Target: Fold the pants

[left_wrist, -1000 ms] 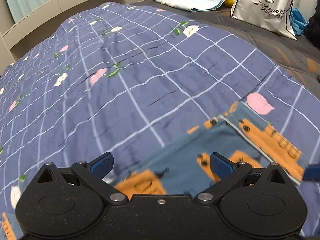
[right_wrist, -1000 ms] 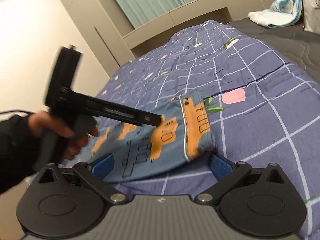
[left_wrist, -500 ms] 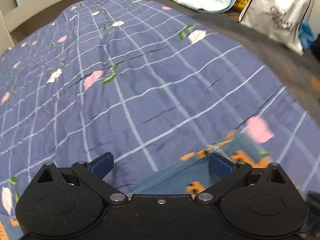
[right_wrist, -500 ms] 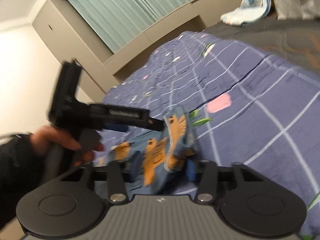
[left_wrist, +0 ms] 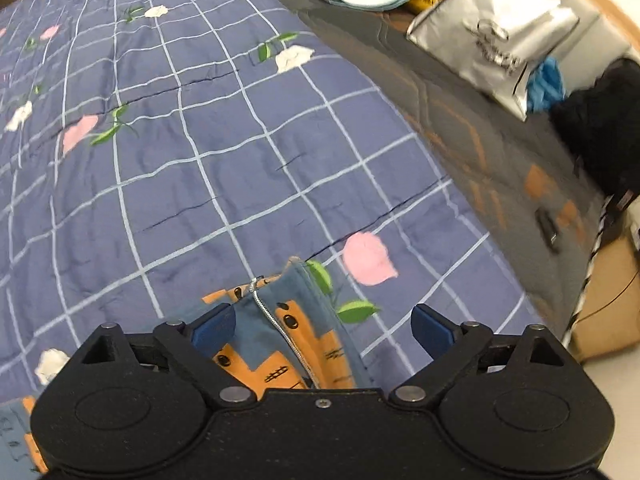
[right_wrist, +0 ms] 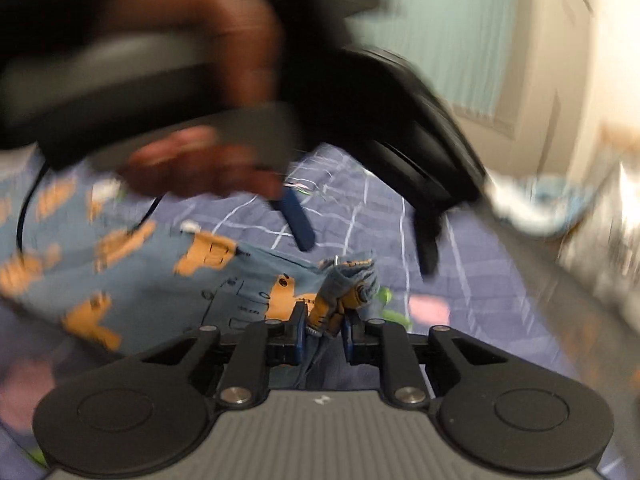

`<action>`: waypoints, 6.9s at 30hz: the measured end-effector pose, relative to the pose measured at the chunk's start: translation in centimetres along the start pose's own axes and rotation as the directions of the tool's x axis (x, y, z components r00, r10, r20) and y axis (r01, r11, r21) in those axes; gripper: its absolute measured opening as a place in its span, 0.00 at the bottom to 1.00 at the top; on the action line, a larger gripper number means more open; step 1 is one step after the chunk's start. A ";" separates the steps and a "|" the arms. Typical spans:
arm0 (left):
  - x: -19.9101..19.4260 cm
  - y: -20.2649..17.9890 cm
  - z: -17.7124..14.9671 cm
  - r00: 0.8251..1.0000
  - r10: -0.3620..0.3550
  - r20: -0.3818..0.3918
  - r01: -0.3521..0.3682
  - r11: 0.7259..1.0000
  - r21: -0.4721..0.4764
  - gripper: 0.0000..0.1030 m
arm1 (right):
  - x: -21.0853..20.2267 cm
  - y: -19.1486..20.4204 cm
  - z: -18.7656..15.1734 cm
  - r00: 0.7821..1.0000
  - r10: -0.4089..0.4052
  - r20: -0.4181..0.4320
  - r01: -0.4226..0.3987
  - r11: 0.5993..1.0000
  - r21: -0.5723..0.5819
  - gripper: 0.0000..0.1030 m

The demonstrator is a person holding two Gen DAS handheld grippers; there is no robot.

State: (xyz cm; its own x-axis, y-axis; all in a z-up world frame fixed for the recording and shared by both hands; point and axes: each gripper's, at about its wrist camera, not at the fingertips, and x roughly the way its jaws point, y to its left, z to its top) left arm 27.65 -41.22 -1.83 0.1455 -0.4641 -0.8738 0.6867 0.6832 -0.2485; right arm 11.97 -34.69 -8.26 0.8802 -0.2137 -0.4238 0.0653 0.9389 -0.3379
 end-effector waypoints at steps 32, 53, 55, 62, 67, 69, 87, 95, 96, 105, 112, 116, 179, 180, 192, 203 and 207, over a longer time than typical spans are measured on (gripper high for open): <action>-11.9 6.5 -6.9 0.971 0.150 0.186 -0.108 0.970 -0.219 0.12 | -4.4 7.6 4.5 0.987 0.069 0.145 -0.043 0.984 -0.174 0.16; -10.3 17.6 -16.9 0.967 0.164 0.193 -0.067 0.900 -0.431 0.12 | -1.0 16.5 4.8 0.951 0.307 -0.029 -0.305 0.922 -0.238 0.16; -10.0 17.7 -17.0 0.968 0.161 0.194 -0.063 0.900 -0.431 0.12 | -0.7 16.5 4.7 0.950 0.311 -0.038 -0.312 0.923 -0.227 0.16; -9.7 17.9 -17.1 0.968 0.158 0.195 -0.060 0.901 -0.430 0.12 | -0.5 16.3 4.5 0.948 0.316 -0.038 -0.316 0.925 -0.212 0.17; -9.9 17.6 -17.0 0.966 0.165 0.197 -0.066 0.901 -0.428 0.12 | -0.3 15.8 4.8 0.948 0.315 -0.034 -0.315 0.926 -0.206 0.17; -10.2 17.4 -17.0 0.965 0.170 0.200 -0.071 0.903 -0.425 0.12 | -0.5 15.8 4.7 0.950 0.312 -0.029 -0.311 0.928 -0.206 0.17; -18.1 19.7 -19.3 0.928 0.310 0.205 -0.210 0.892 -0.401 0.11 | -2.2 19.1 9.0 0.886 0.462 0.031 -0.436 0.855 -0.280 0.17; -17.3 24.2 -22.7 0.937 0.299 0.181 -0.179 0.855 -0.487 0.11 | -1.1 23.3 9.1 0.858 0.510 -0.054 -0.495 0.796 -0.347 0.17; -17.1 24.6 -23.0 0.938 0.295 0.180 -0.173 0.852 -0.495 0.11 | -0.8 23.6 9.0 0.856 0.512 -0.064 -0.500 0.792 -0.351 0.17; -16.0 26.5 -24.1 0.946 0.257 0.197 -0.120 0.843 -0.524 0.13 | 0.5 25.3 9.2 0.852 0.515 -0.091 -0.512 0.787 -0.345 0.18; -16.3 26.8 -24.3 0.945 0.259 0.200 -0.113 0.832 -0.544 0.33 | 0.2 25.0 8.7 0.856 0.512 -0.070 -0.505 0.797 -0.332 0.38; -16.9 26.4 -24.2 0.933 0.297 0.203 -0.143 0.823 -0.549 0.64 | -0.5 23.5 8.5 0.863 0.504 -0.040 -0.491 0.817 -0.302 0.74; -19.5 19.4 -32.0 0.748 0.657 0.098 -0.499 0.653 -0.570 0.99 | -2.8 10.5 3.4 0.995 0.097 0.006 -0.097 0.995 -0.001 1.00; -20.3 19.3 -32.6 0.748 0.654 0.114 -0.479 0.650 -0.589 0.99 | -3.3 10.5 3.3 0.994 0.112 0.008 -0.112 0.994 0.007 1.00; -27.2 23.6 -39.3 0.544 0.836 0.076 -0.617 0.459 -0.638 0.99 | -4.9 13.6 3.7 0.971 0.235 0.037 -0.235 0.972 0.008 1.00; -26.6 32.2 -40.7 0.611 0.755 0.240 -0.318 0.511 -0.799 0.99 | 0.8 20.1 9.6 0.952 0.304 0.033 -0.303 0.953 -0.018 1.00; -25.8 34.0 -41.1 0.613 0.742 0.273 -0.265 0.518 -0.813 0.99 | 3.3 22.8 9.9 0.947 0.320 -0.028 -0.320 0.947 -0.035 1.00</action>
State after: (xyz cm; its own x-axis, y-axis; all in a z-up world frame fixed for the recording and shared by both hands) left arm 18.00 17.19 -4.90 0.7926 0.0686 -0.6058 -0.2620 0.9356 -0.2368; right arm 21.00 -11.29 -9.02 0.8413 0.0901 -0.5331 -0.2368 0.9478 -0.2135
